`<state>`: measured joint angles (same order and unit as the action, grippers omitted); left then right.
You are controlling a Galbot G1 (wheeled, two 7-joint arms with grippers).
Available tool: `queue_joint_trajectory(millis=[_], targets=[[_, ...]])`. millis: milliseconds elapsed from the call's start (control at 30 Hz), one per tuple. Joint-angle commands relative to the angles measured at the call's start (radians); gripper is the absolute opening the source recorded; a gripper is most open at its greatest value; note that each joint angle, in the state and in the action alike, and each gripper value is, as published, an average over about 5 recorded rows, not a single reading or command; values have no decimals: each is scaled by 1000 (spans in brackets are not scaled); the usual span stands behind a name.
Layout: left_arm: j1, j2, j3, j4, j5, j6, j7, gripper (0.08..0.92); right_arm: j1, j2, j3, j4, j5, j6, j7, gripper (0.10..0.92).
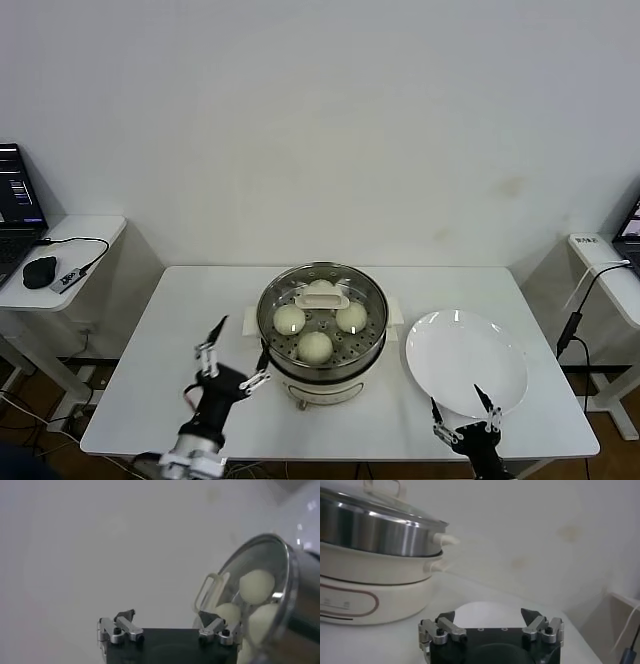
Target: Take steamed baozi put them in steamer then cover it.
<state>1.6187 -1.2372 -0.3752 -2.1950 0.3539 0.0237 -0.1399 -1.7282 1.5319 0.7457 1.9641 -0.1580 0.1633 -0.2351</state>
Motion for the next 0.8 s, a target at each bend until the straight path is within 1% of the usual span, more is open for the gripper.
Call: queue_joint_trajectory(millis=[33,167,333,800], targets=[[226,-92,-144,43,-622,-122,-147,823,-53,-136,-76,1,137,34,69,823],[253,-122,-134,75,-588,-136,-150,823,-79,-173,-96,4,187,72,93,823],[276,-147,-137,107,-536,-234,-107,823,-104,-184,-102,12,211,79,93,823],[303,-175,-120,122,-468,-245,-63,823,-98,-173,-133,10,228,67,74,823]])
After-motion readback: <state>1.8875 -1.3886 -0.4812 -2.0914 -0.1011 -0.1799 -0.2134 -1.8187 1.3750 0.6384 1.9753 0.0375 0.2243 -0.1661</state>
